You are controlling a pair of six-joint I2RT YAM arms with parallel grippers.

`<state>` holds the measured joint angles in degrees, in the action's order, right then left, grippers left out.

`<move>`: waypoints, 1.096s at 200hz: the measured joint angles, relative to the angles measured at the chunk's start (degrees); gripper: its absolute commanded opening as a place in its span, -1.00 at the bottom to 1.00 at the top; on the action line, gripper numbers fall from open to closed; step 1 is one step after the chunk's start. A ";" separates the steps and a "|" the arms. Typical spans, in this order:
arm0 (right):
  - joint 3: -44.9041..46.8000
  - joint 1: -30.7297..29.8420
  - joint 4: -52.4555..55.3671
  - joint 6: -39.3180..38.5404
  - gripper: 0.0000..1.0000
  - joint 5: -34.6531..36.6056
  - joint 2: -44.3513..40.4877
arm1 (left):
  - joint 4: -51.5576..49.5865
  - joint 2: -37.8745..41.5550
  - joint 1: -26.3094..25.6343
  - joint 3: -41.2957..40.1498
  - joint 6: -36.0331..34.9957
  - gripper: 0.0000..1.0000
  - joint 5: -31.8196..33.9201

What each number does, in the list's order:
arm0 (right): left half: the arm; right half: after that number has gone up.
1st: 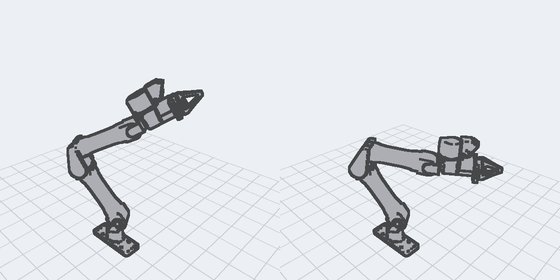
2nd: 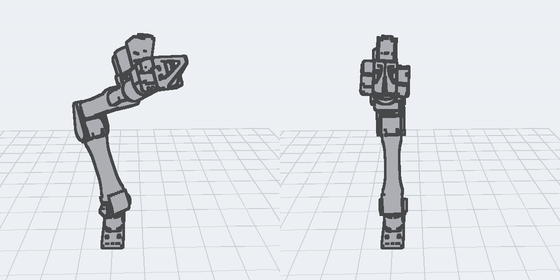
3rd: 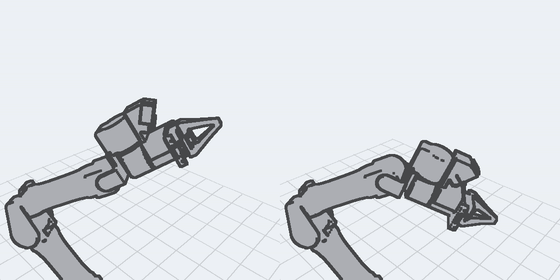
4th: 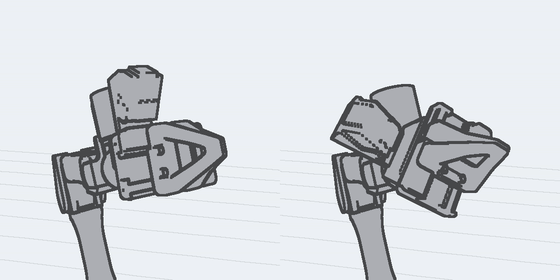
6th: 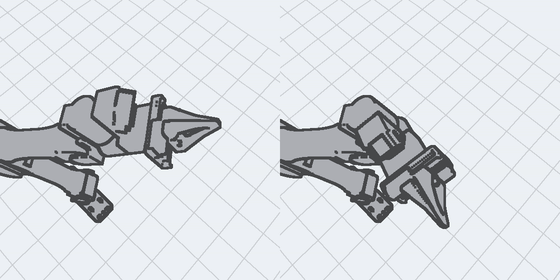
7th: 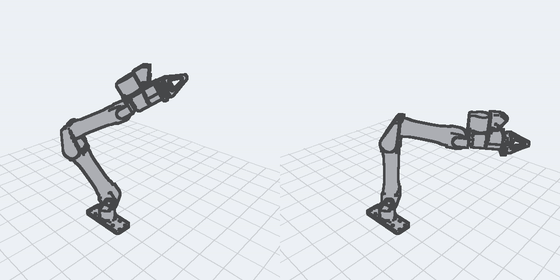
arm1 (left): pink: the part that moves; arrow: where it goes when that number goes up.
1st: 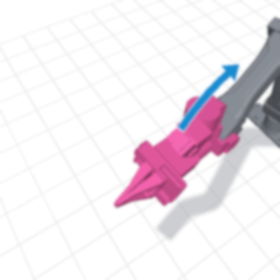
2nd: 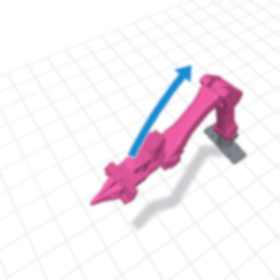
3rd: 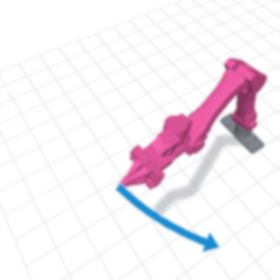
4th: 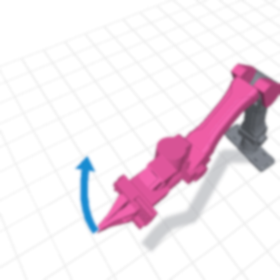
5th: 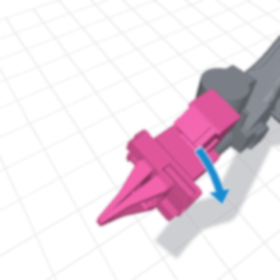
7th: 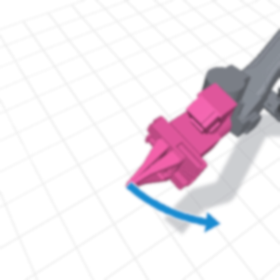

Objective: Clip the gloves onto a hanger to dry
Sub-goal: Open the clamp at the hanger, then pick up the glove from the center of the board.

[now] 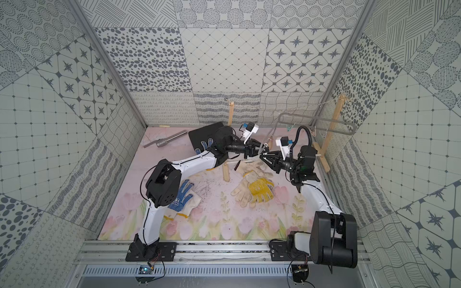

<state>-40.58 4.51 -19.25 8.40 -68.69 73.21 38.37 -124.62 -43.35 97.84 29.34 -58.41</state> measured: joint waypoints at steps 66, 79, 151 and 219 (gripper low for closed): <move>2.71 -0.59 8.74 0.48 0.24 6.73 -5.84 | 2.58 -0.11 -0.02 -0.26 1.55 -1.00 1.49; 3.30 -0.59 12.63 1.44 0.22 10.43 -8.55 | 2.56 -0.11 -0.02 -0.26 1.53 -1.00 1.95; 8.70 -0.72 29.40 13.62 0.01 28.96 -20.02 | -1.73 3.45 -0.02 -2.78 -2.67 -1.00 5.29; 11.02 -13.27 33.14 15.87 0.01 39.82 -13.14 | -5.40 5.81 0.50 -4.81 -5.99 -1.00 7.17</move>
<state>-29.56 -8.75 13.89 24.27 -28.86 60.07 32.97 -118.80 -42.85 93.03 23.35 -51.24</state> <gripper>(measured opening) 0.494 0.154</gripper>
